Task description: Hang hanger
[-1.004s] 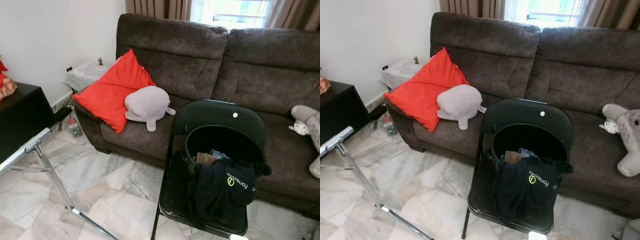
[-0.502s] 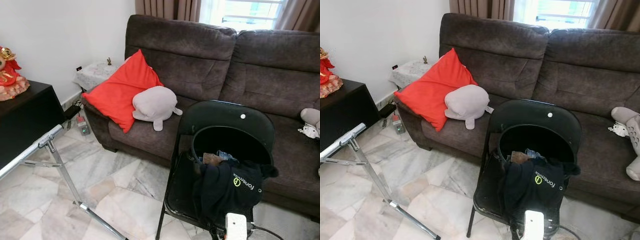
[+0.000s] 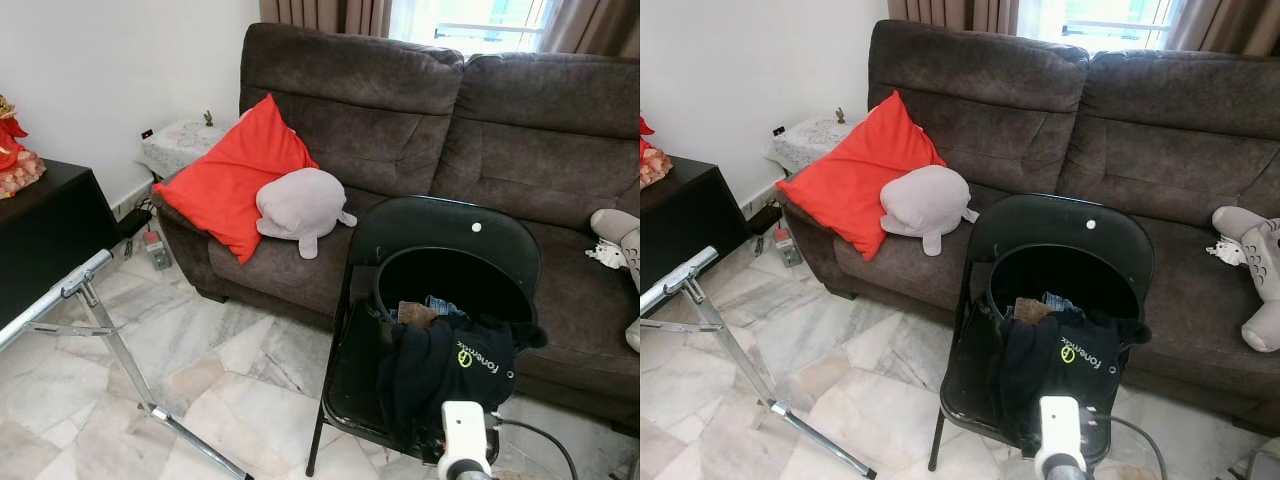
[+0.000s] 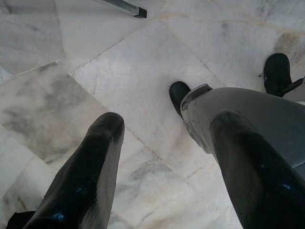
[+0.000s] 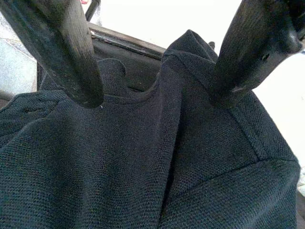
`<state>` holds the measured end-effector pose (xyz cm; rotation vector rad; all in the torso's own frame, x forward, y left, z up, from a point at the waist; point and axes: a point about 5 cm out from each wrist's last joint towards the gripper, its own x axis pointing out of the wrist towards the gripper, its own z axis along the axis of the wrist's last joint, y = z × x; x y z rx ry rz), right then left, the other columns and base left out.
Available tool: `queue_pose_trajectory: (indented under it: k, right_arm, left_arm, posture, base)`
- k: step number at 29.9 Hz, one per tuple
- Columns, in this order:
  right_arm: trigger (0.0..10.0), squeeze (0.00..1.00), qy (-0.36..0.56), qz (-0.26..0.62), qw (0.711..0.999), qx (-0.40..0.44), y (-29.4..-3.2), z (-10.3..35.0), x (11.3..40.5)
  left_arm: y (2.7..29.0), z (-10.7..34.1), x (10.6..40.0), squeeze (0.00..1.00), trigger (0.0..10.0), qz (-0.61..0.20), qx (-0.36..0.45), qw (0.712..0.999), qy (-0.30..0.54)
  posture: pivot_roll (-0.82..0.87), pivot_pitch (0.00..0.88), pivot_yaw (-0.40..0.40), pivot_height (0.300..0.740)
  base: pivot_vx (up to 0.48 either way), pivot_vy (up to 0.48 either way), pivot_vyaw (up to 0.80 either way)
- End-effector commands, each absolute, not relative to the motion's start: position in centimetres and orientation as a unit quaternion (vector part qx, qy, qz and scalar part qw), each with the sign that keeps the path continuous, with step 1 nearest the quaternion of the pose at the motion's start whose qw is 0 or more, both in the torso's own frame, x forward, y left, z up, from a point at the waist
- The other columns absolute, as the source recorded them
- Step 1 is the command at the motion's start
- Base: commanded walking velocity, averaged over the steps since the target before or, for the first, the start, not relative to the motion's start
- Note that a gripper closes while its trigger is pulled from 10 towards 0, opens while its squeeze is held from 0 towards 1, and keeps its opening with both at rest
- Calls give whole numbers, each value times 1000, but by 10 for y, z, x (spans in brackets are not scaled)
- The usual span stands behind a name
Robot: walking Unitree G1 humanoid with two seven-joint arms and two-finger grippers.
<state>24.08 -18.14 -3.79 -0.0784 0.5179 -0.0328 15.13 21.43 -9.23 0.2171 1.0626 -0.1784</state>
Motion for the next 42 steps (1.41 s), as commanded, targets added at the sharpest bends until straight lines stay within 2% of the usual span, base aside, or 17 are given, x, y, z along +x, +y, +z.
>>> queue_pose_trajectory:
  k: [1, 4, 9, 15, 18, 21, 28, 32, 36, 42]
  right_arm:
    - [10000, 0, 246, -13, 968, -41, -184, -34, 243]
    - [10000, 0, 233, 13, 969, -78, -183, -31, 244]
    - [10000, 0, 215, -24, 974, -60, -189, -25, 243]
    - [10000, 0, 262, -104, 957, -72, -217, -31, 232]
    - [10000, 0, 275, -146, 950, -37, -230, -33, 227]
    - [10000, 0, 263, -151, 953, -14, -233, -30, 229]
    - [10000, 0, 287, -183, 940, -10, -240, -35, 222]
    - [10000, 0, 260, -213, 942, -11, -257, -24, 225]
    - [10000, 0, 229, -132, 964, -36, -253, -11, 235]
    - [10000, 0, 197, 18, 978, -60, -219, 0, 235]
  left_arm:
    - [217, -93, 149, 0, 10000, -82, 104, 850, 510]
    - [217, -93, 149, 0, 10000, -84, 105, 849, 510]
    - [217, -93, 150, 0, 10000, -83, 104, 850, 510]
    - [217, -93, 150, 0, 10000, -85, 105, 849, 510]
    - [216, -93, 150, 0, 10000, -85, 104, 850, 510]
    - [216, -92, 150, 0, 10000, -85, 105, 850, 510]
    - [217, -93, 149, 0, 10000, -87, 107, 848, 512]
    - [217, -93, 149, 0, 10000, -88, 108, 848, 512]
    - [218, -93, 149, 0, 10000, -91, 111, 847, 513]
    - [218, -93, 149, 0, 10000, -94, 112, 846, 513]
  posture:
    - [-76, 8, 14, 740]
    - [-76, 7, 11, 740]
    - [-77, 7, 9, 740]
    - [-82, 3, 10, 740]
    - [-78, 3, 8, 740]
    - [-80, 2, 8, 740]
    - [-74, 1, 9, 740]
    - [-79, 0, 13, 740]
    - [-87, 0, 17, 740]
    - [-88, 0, 17, 740]
  base:
    - [0, 0, 0]
    - [0, 0, 0]
    - [0, 0, 0]
    - [0, 0, 0]
    - [0, 0, 0]
    - [0, 0, 0]
    - [0, 0, 0]
    - [0, 0, 0]
    - [0, 0, 0]
    - [0, 0, 0]
